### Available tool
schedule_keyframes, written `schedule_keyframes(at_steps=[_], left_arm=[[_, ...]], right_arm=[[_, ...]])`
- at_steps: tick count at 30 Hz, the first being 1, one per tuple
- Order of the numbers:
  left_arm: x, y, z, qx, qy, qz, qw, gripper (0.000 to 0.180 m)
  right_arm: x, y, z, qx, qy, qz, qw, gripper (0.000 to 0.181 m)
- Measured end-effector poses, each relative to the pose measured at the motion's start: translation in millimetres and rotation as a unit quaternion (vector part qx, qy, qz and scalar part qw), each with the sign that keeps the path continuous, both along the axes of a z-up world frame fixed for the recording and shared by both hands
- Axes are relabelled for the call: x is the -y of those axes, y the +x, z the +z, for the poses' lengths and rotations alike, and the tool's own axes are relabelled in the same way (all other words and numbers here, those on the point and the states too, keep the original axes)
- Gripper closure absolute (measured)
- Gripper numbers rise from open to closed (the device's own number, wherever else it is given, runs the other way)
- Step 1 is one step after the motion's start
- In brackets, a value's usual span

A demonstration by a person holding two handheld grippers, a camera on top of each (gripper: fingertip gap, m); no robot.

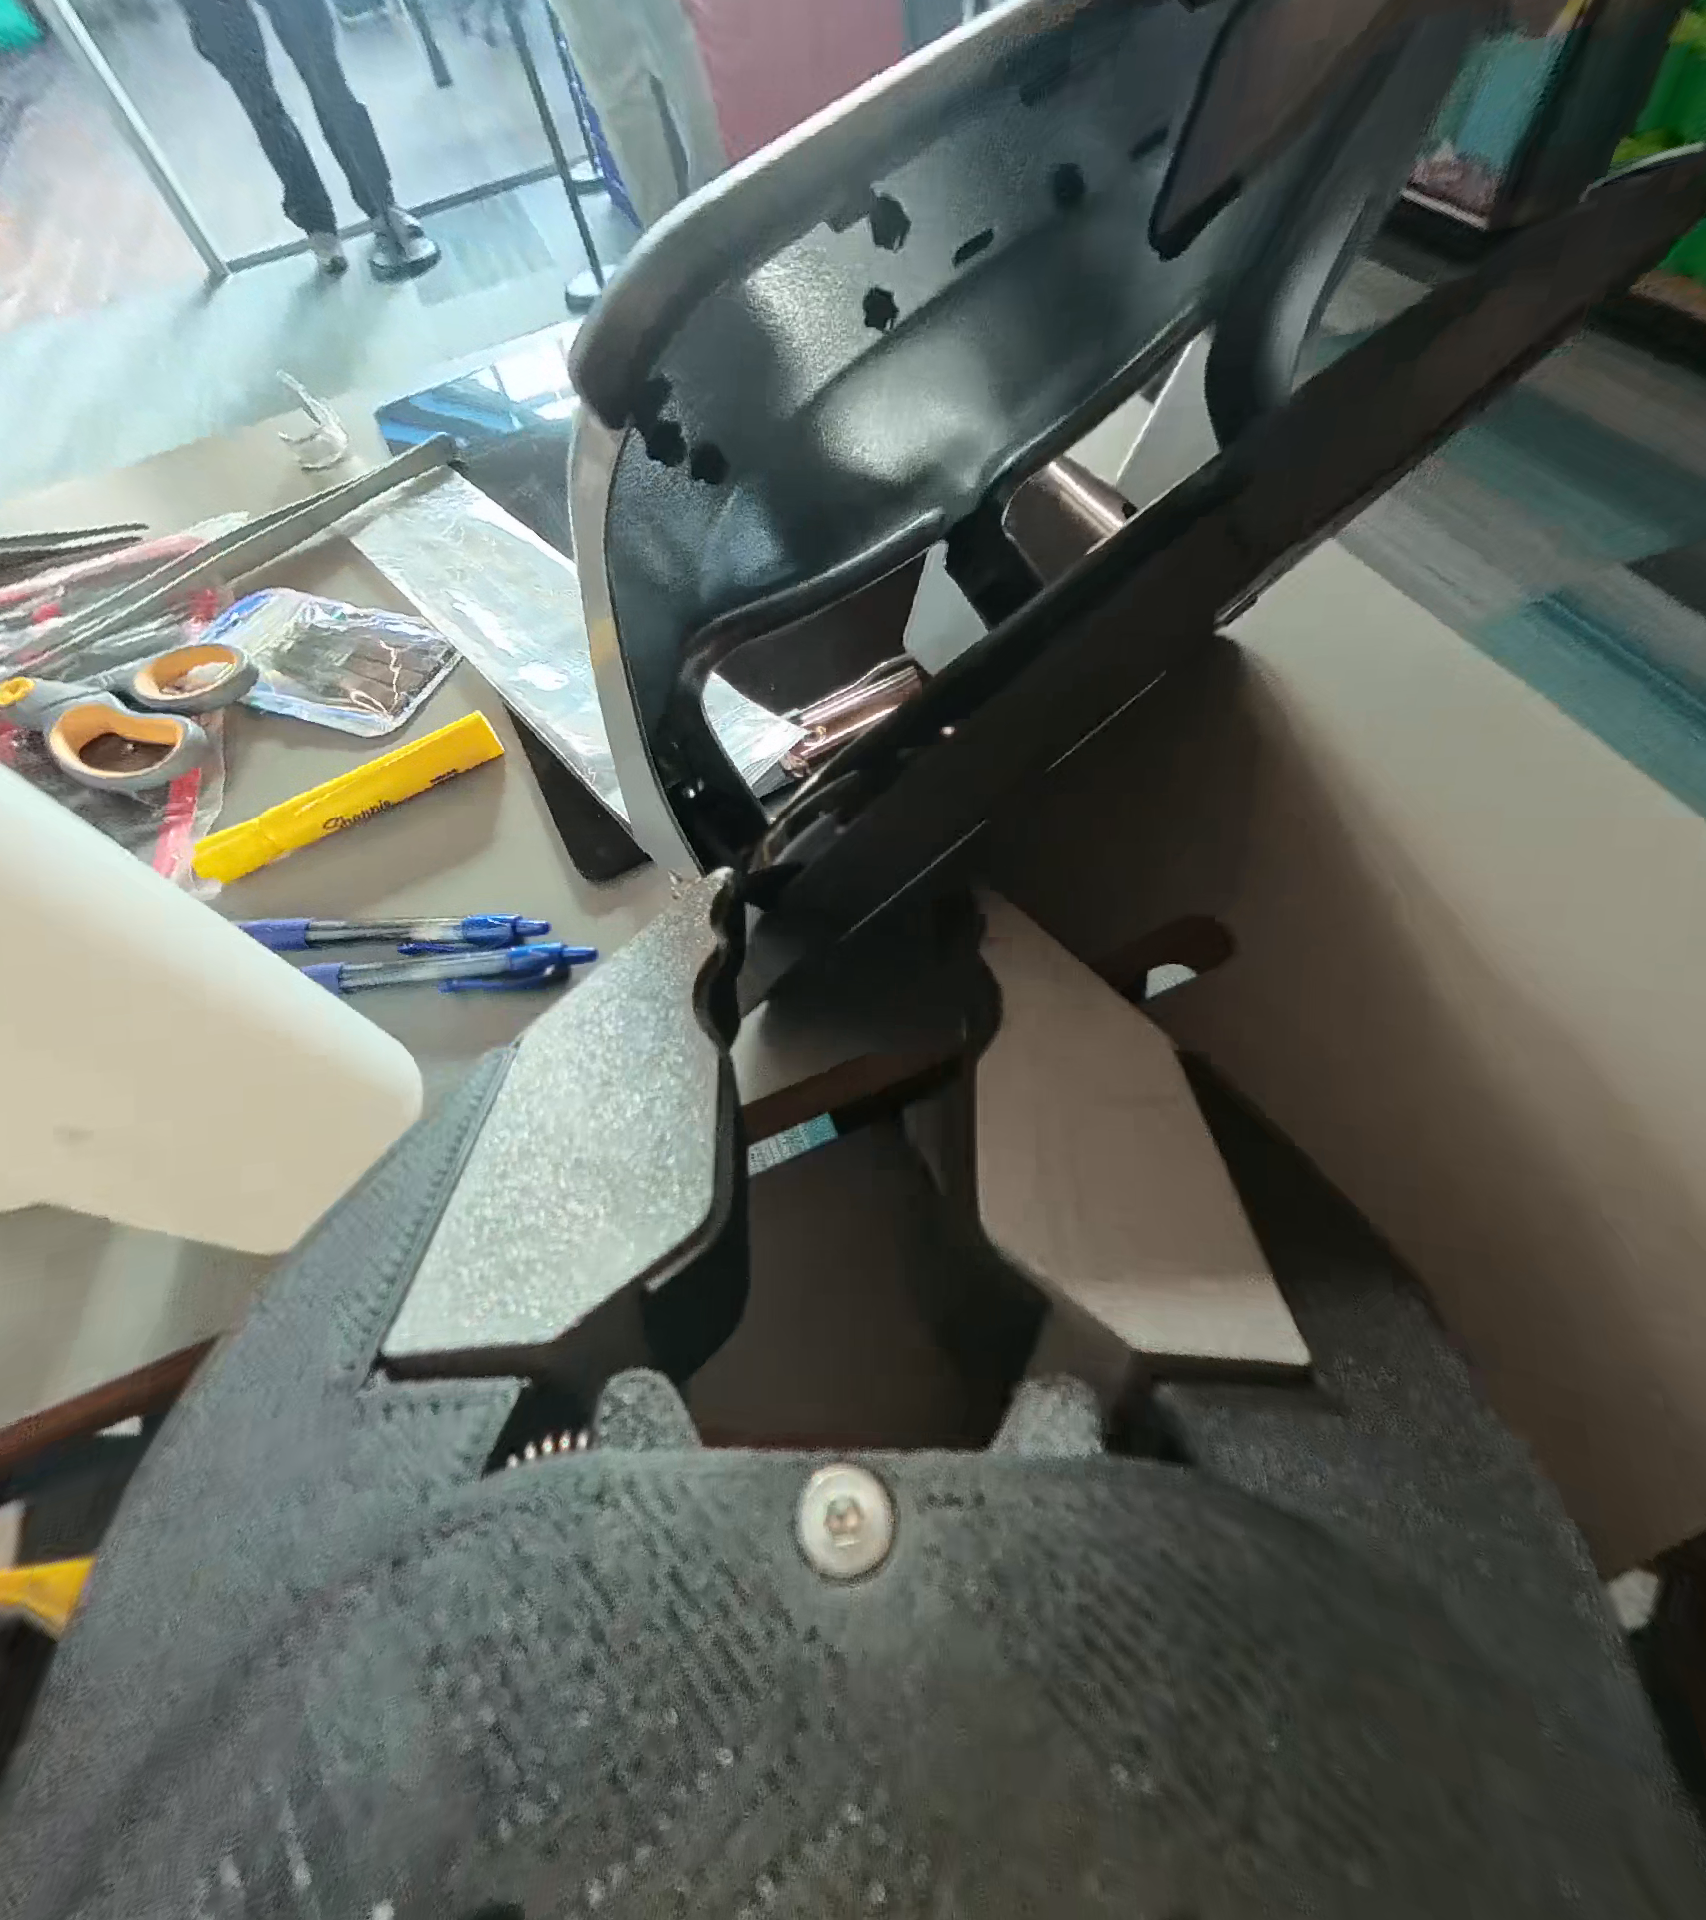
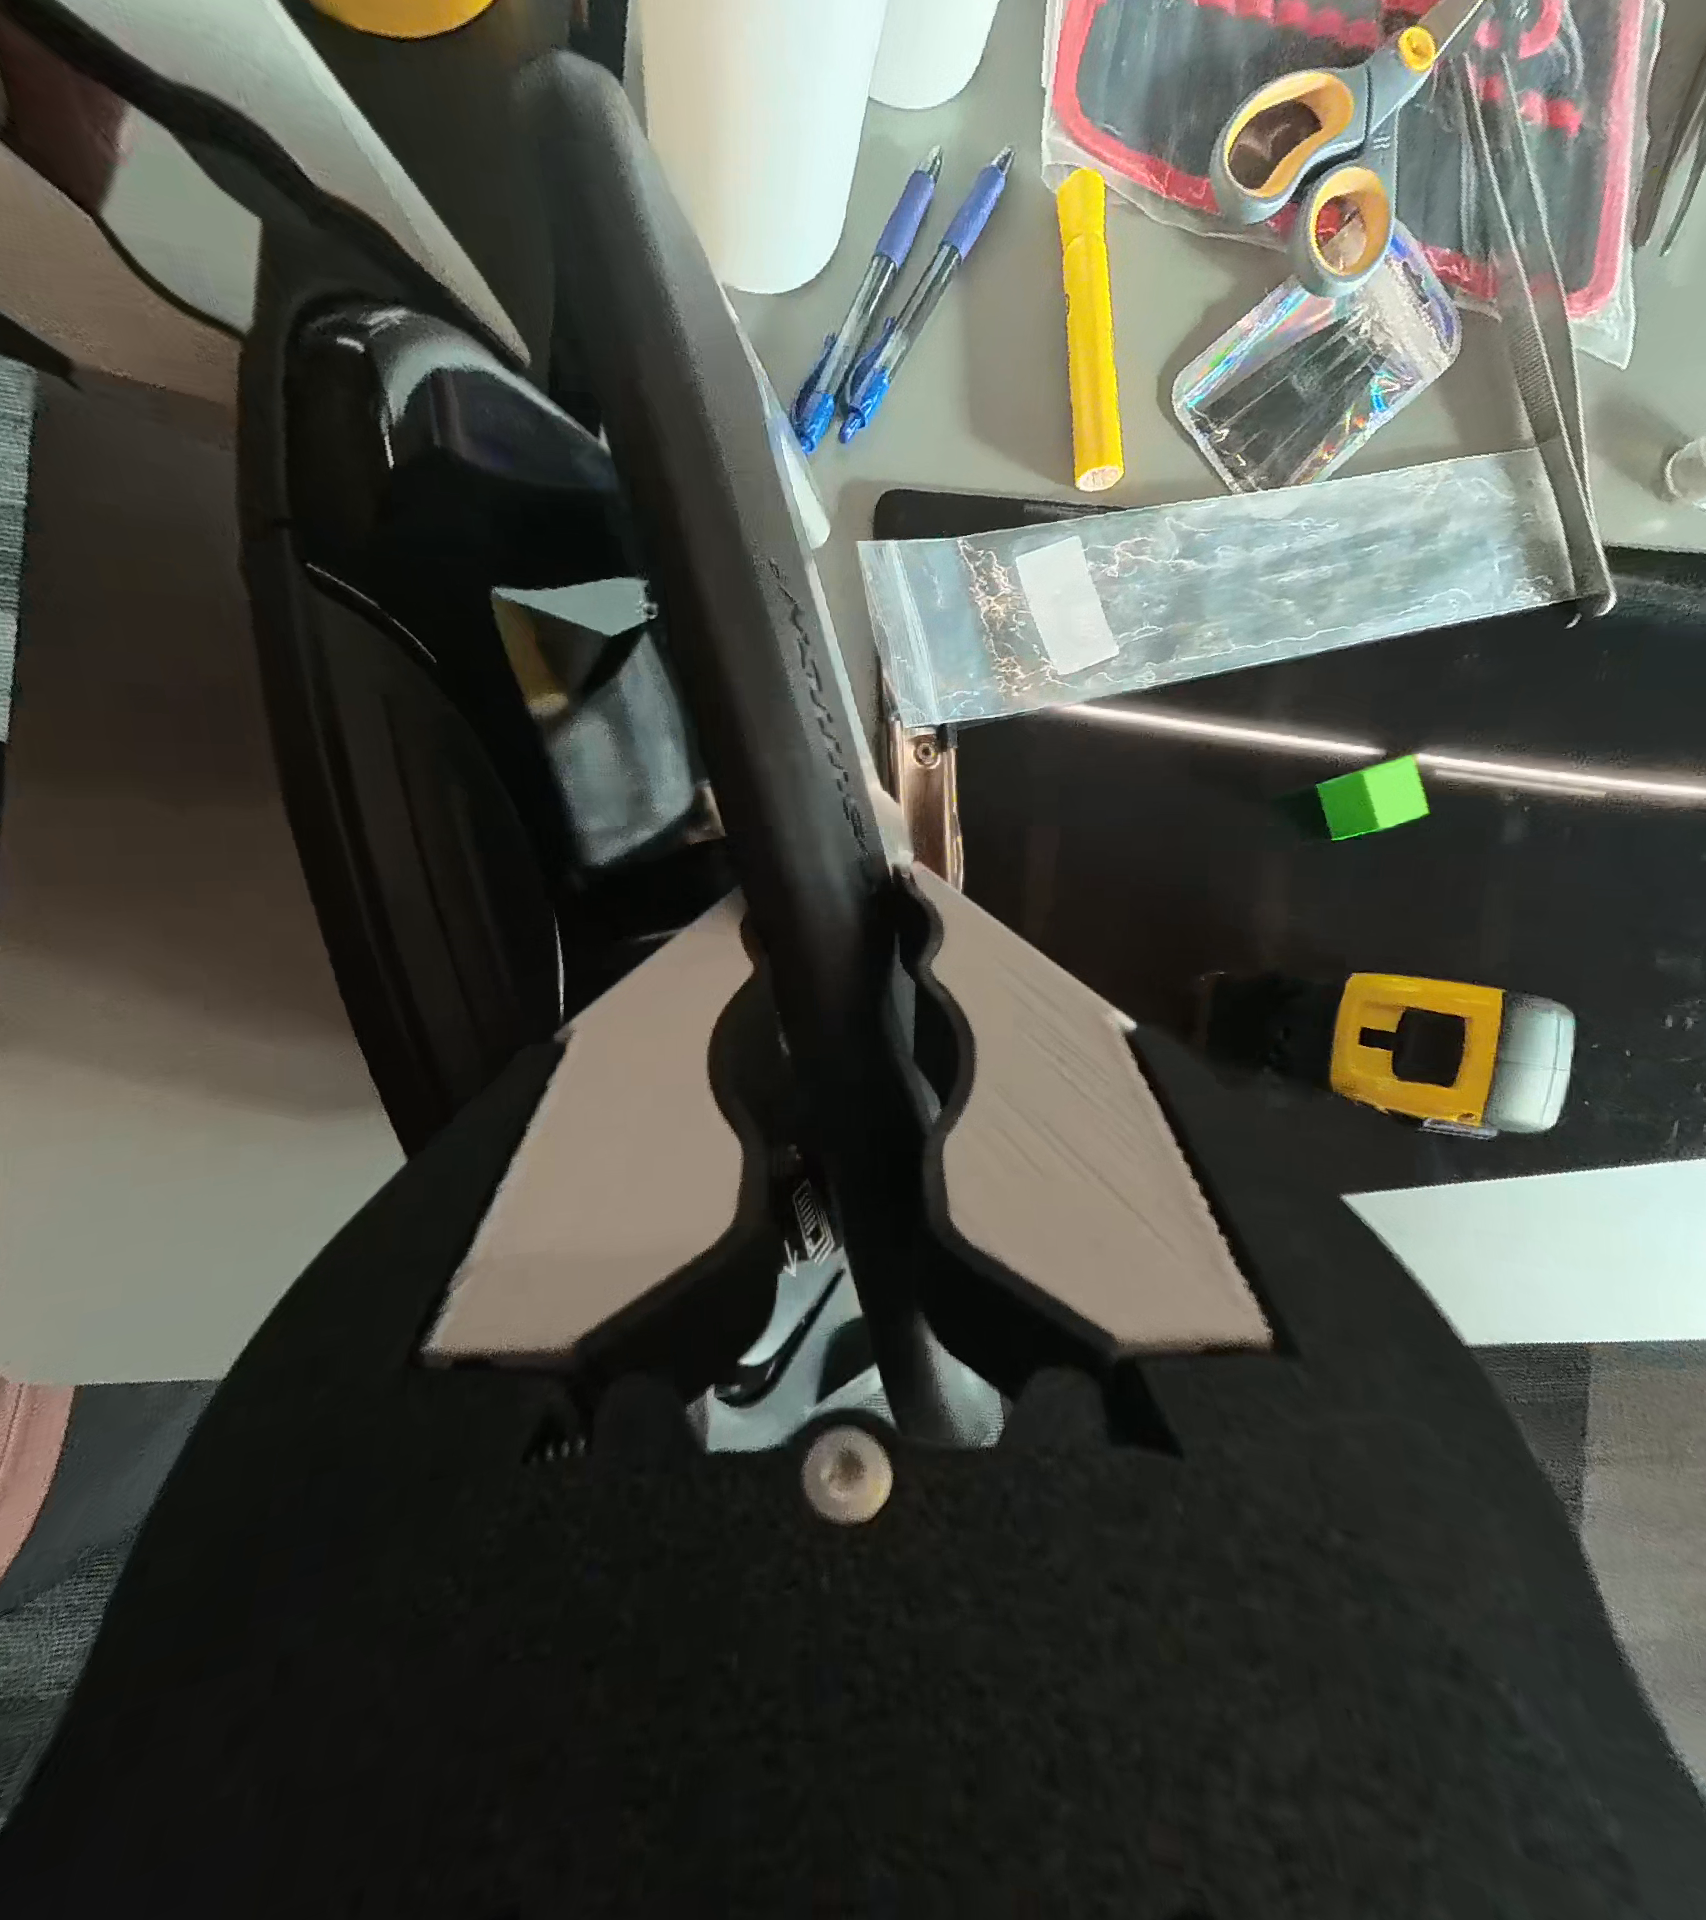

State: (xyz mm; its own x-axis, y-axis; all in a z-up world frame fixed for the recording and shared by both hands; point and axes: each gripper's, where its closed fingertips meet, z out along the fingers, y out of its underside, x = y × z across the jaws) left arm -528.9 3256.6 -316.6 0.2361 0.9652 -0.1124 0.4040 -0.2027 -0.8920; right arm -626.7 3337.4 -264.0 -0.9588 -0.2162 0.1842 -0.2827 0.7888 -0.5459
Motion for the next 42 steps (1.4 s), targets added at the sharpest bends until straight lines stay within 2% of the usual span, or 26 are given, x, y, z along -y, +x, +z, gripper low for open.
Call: schedule_keyframes(at_steps=[2,4,6,14,18,23,26,29,32,35,39,42], left_arm=[[-5.3,4.9,-0.3,-0.008,0.027,0.02,0.999,0.133],[-2.2,5.9,-0.4,-0.009,0.045,0.045,0.998,0.143],[-2.3,6.0,-1.3,-0.02,0.05,0.049,0.997,0.143],[-16.6,34.6,-27.3,-0.017,-0.048,0.007,0.999,0.142],[-23.0,43.4,-39.0,-0.012,-0.112,-0.013,0.994,0.141],[-28.0,55.0,-58.9,0.003,-0.157,-0.031,0.987,0.137],[-31.1,66.4,-70.0,0.026,-0.147,-0.051,0.987,0.134],[-33.8,83.7,-76.0,0.039,-0.114,-0.073,0.99,0.152],[-35.3,97.3,-83.3,0.07,-0.103,-0.088,0.988,0.15],[-40.7,108.7,-83.6,0.106,-0.063,-0.105,0.987,0.149],[-48.0,120.9,-78.6,0.162,-0.015,-0.105,0.981,0.147],[-64.5,122.2,-70.1,0.21,0.061,-0.087,0.972,0.142]], right_arm=[[-2.4,5.5,-0.6,0.004,-0.007,0.002,1.0,0.162],[-5.2,10.8,-1.5,0.007,-0.008,0.0,1.0,0.16],[-7.4,12.2,-1.7,-0.015,-0.01,-0.009,1.0,0.16],[-34.3,51.0,-15.1,-0.139,-0.006,-0.038,0.99,0.159],[-46.2,62.3,-24.8,-0.158,-0.002,-0.061,0.986,0.155],[-59.8,79.9,-43.2,-0.186,0.04,-0.044,0.981,0.148],[-65.2,87.9,-53.2,-0.206,0.049,-0.036,0.977,0.145],[-70.0,94.8,-66.7,-0.218,0.056,-0.031,0.974,0.139],[-74.4,96.9,-86.5,-0.226,0.064,-0.036,0.971,0.128],[-77.6,103.4,-101.8,-0.239,0.046,-0.043,0.969,0.12],[-80.4,112.7,-96.0,-0.155,0.002,-0.041,0.987,0.118],[-102.7,110.6,-79.9,-0.023,-0.037,-0.031,0.999,0.126]])
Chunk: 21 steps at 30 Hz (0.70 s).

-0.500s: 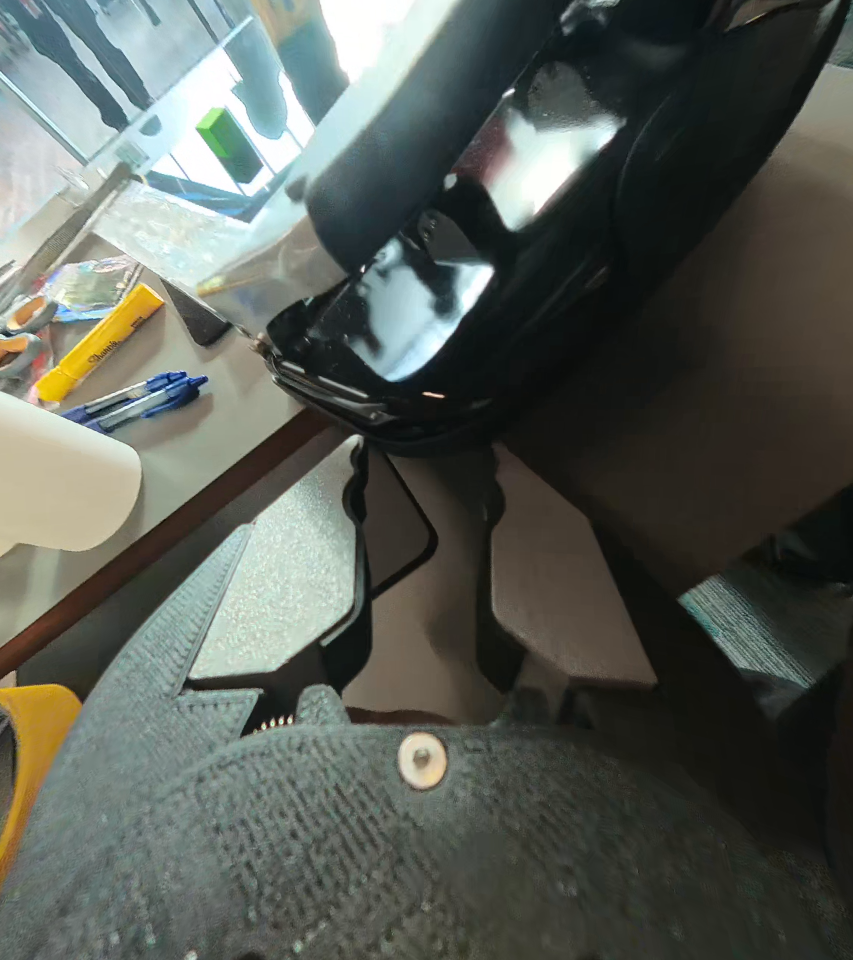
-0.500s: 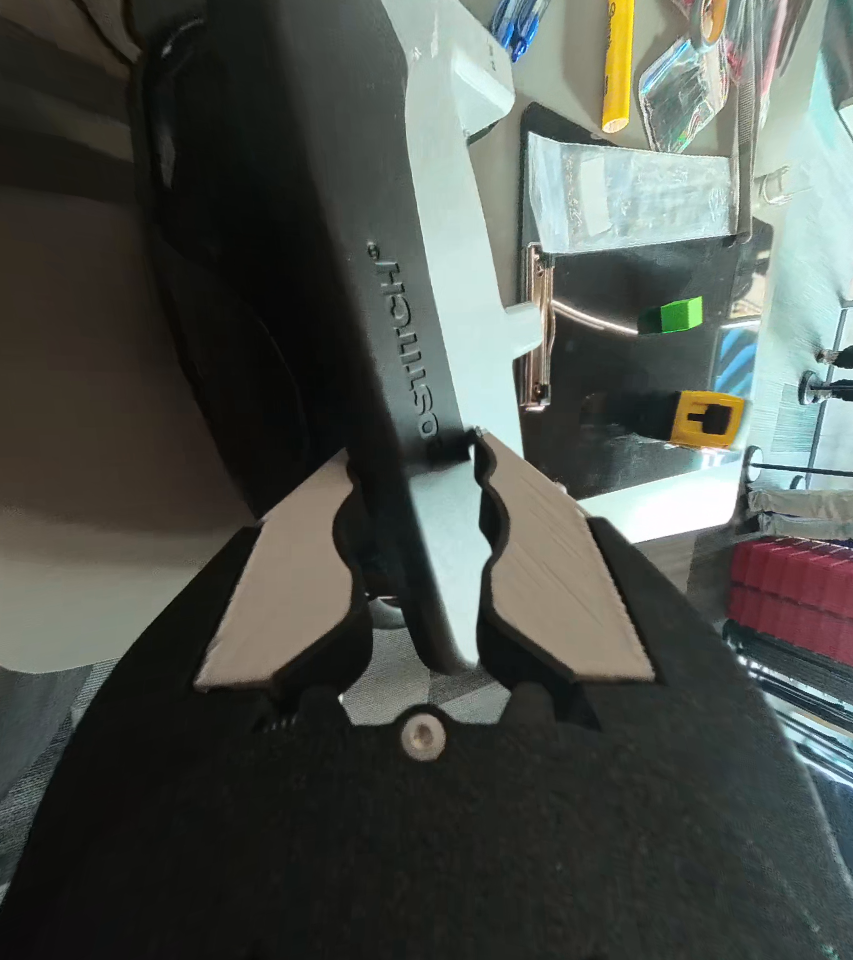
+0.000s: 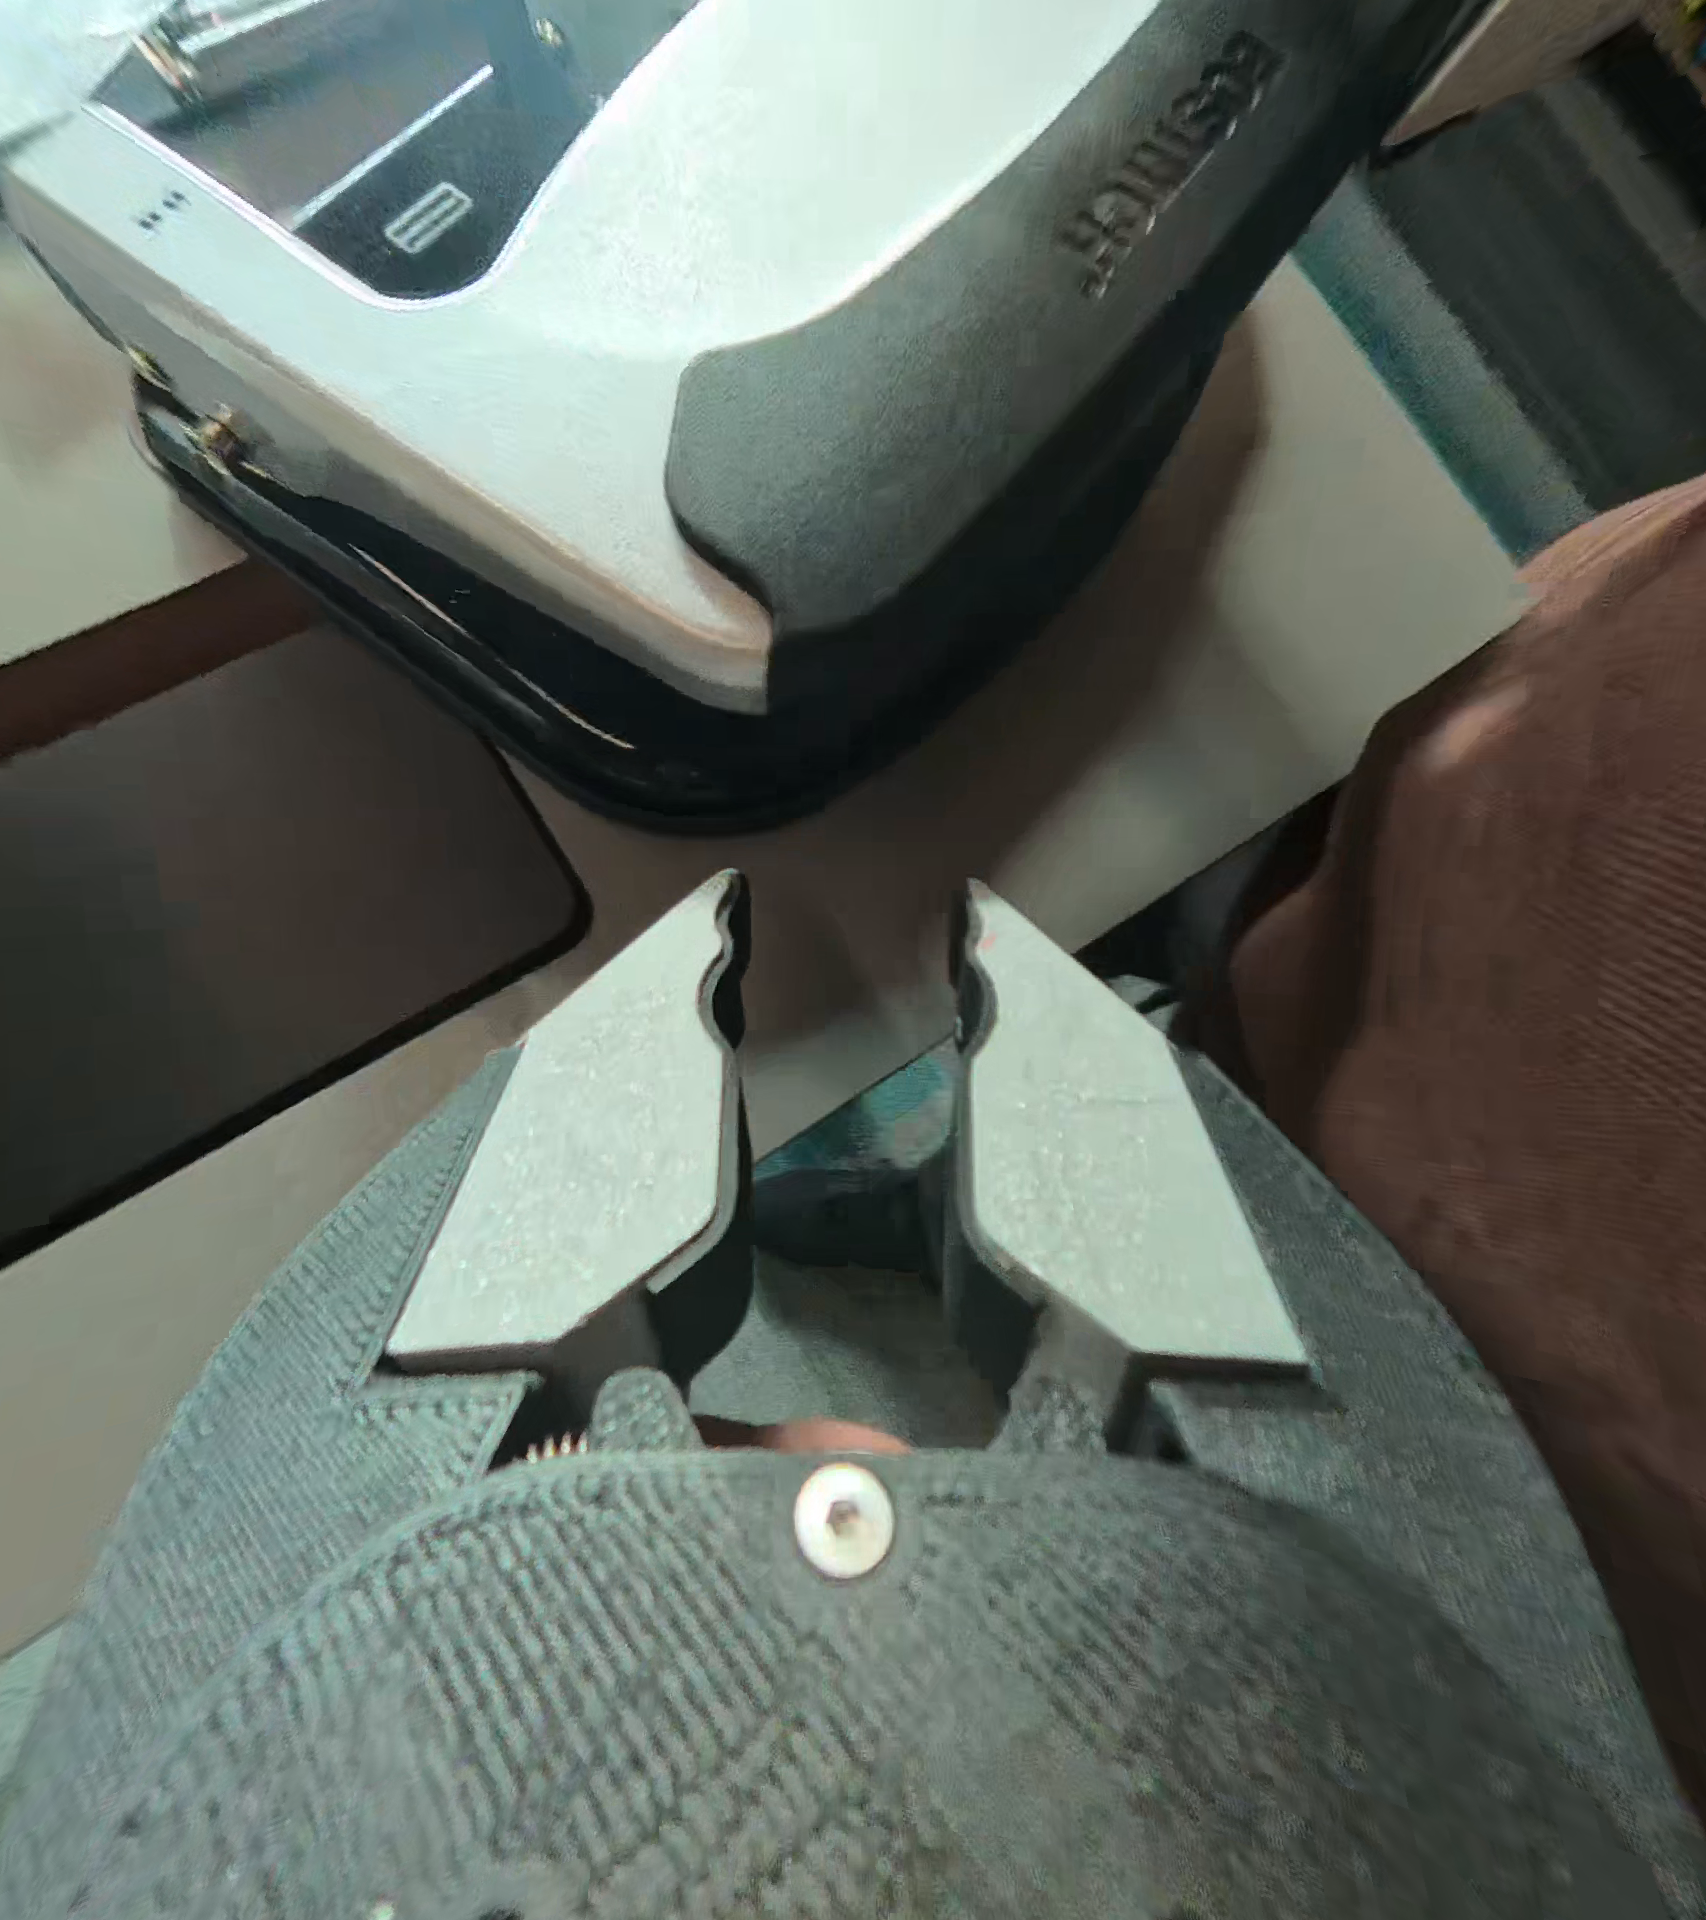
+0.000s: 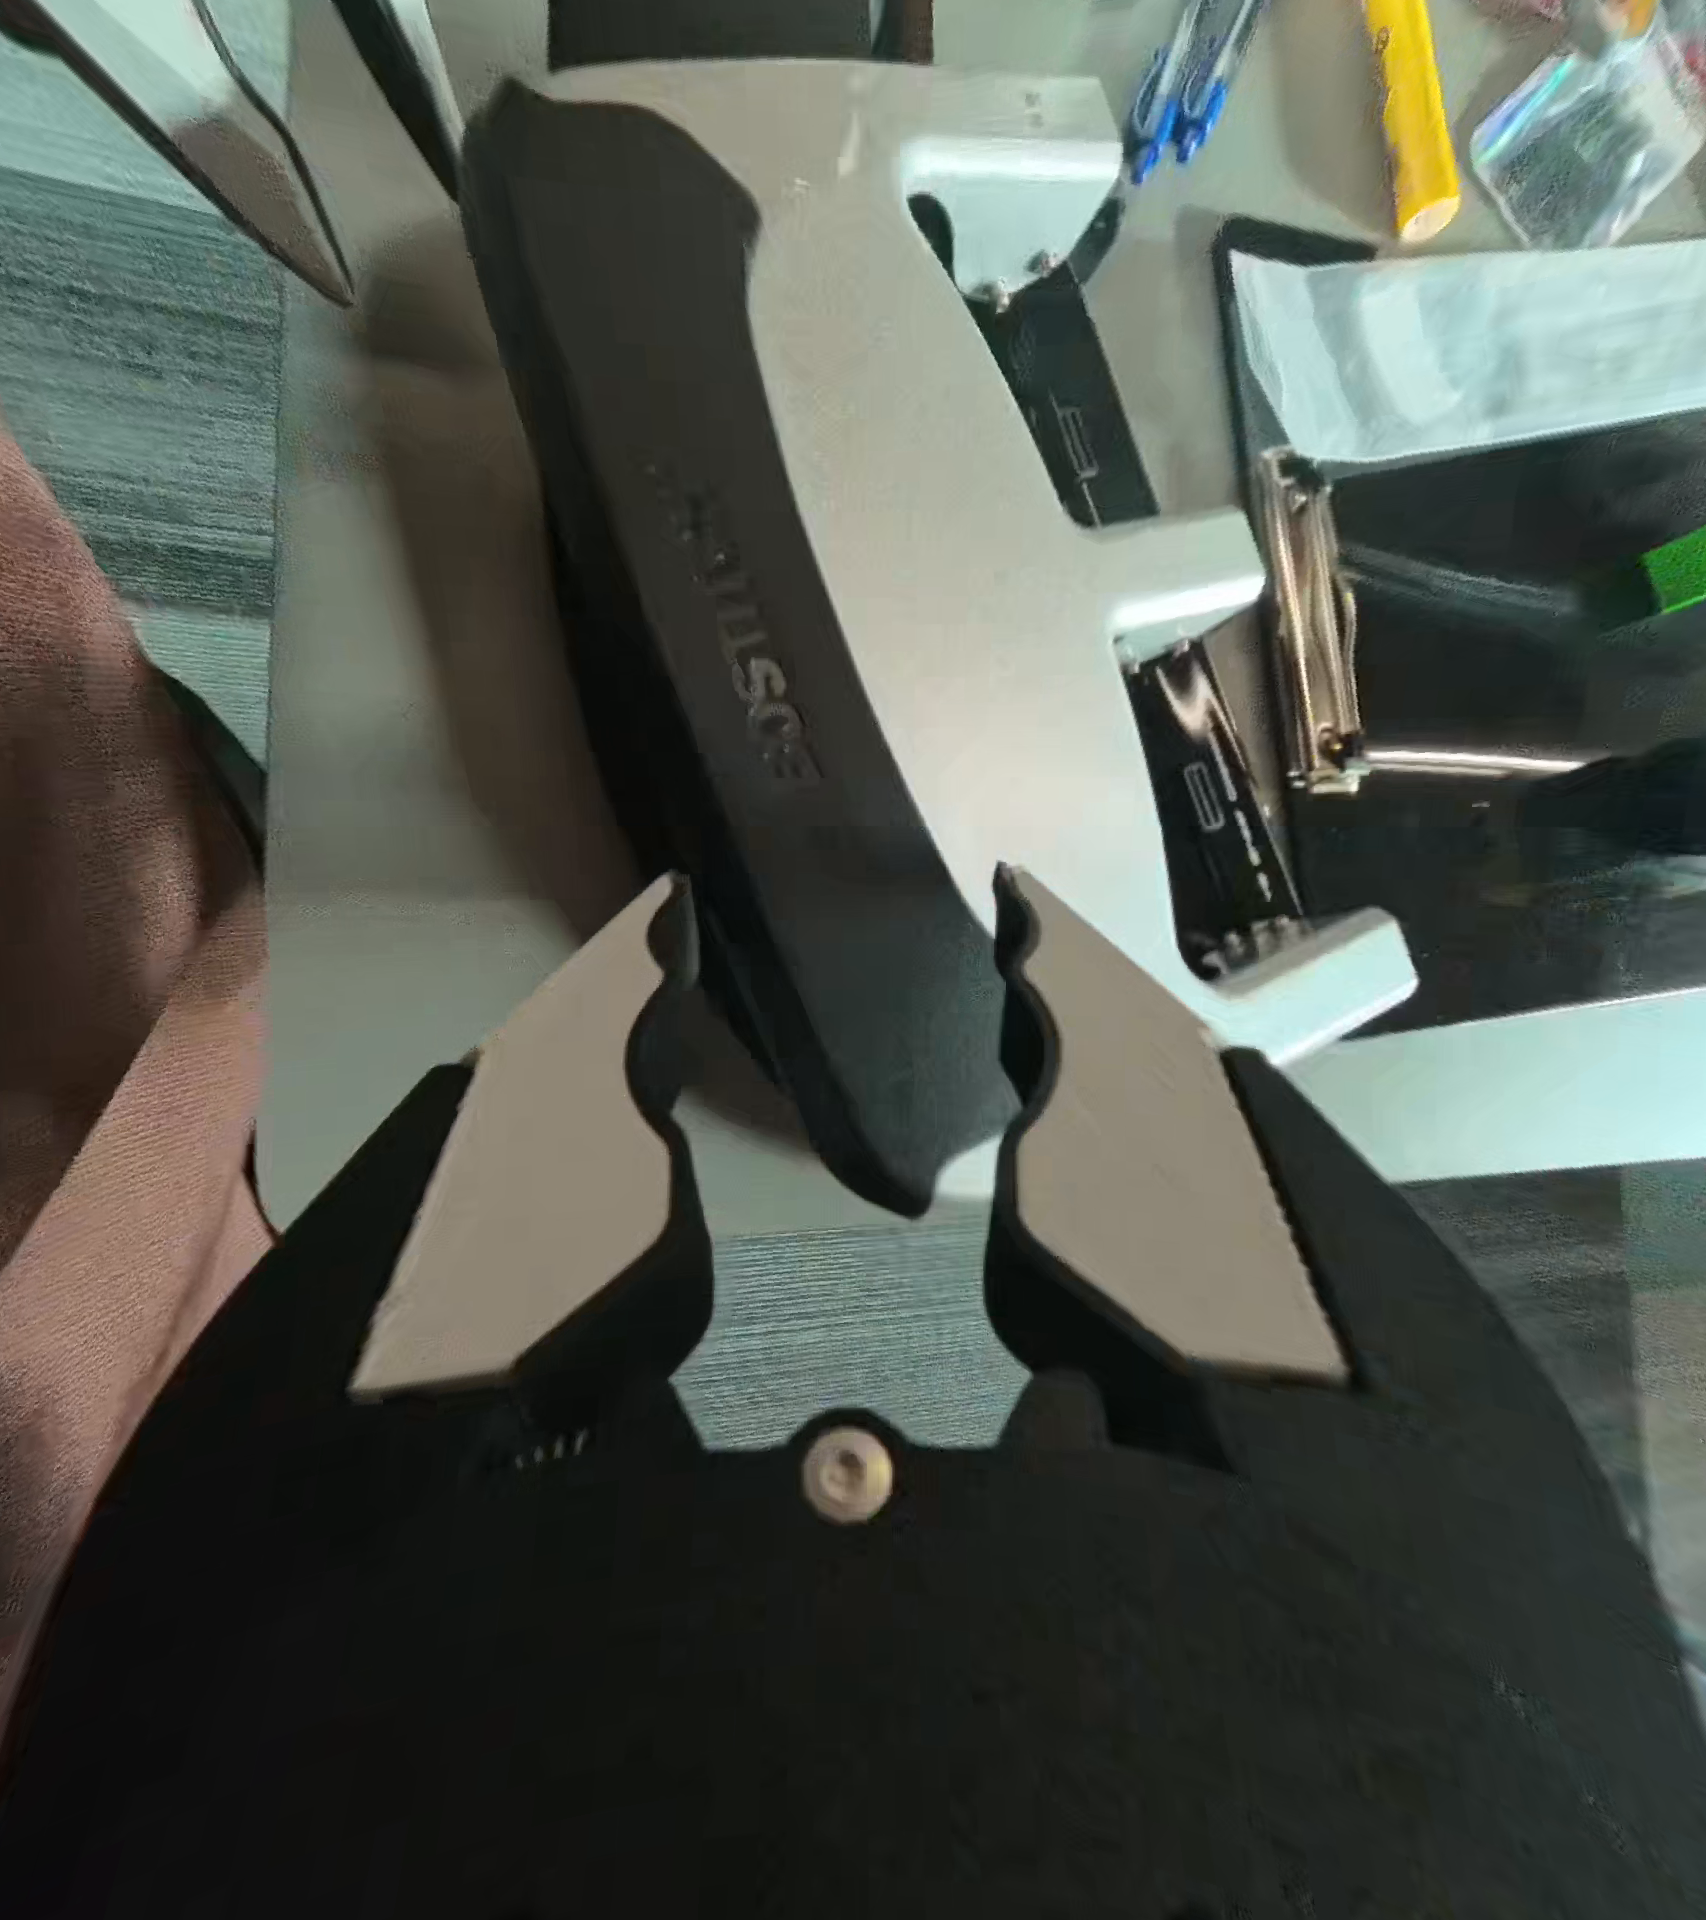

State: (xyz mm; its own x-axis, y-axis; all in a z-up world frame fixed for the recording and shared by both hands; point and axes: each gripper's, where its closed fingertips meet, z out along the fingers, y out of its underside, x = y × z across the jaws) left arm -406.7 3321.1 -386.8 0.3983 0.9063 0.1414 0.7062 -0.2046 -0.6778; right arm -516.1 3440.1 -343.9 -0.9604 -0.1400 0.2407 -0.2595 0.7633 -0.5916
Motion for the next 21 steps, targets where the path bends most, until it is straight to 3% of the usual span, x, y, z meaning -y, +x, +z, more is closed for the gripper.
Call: schedule_keyframes(at_steps=[4,7,10,12,16,17,21], left_arm=[[-40.7,-11.9,11.3,0.11,0.159,0.096,0.976,0.131],[-45.4,-26.3,9.5,0.125,0.173,0.213,0.954,0.129],[-63.3,-34.3,10.9,0.163,0.236,0.287,0.914,0.119],[-77.8,-43.7,17.3,0.174,0.3,0.323,0.88,0.111],[-87.1,-66.2,27.7,0.157,0.373,0.376,0.834,0.116],[-88.0,-71.4,29.1,0.158,0.389,0.39,0.82,0.112],[-98.8,-87.7,31.2,0.154,0.47,0.414,0.764,0.118]], right_arm=[[-31.7,-44.5,13.3,0.224,-0.071,-0.044,0.971,0.133],[-41.8,-73.4,-0.2,0.4,-0.082,-0.054,0.911,0.12],[-44.9,-63.9,-9.8,0.507,-0.07,0.008,0.859,0.13],[-47.2,-40.8,-9.9,0.524,-0.061,0.065,0.847,0.138],[-47.7,11.0,-19.2,0.491,-0.041,0.133,0.86,0.145],[-46.2,16.4,-20.2,0.479,-0.049,0.13,0.867,0.139],[-48.9,-11.5,-27.1,0.416,-0.113,0.068,0.9,0.157]])
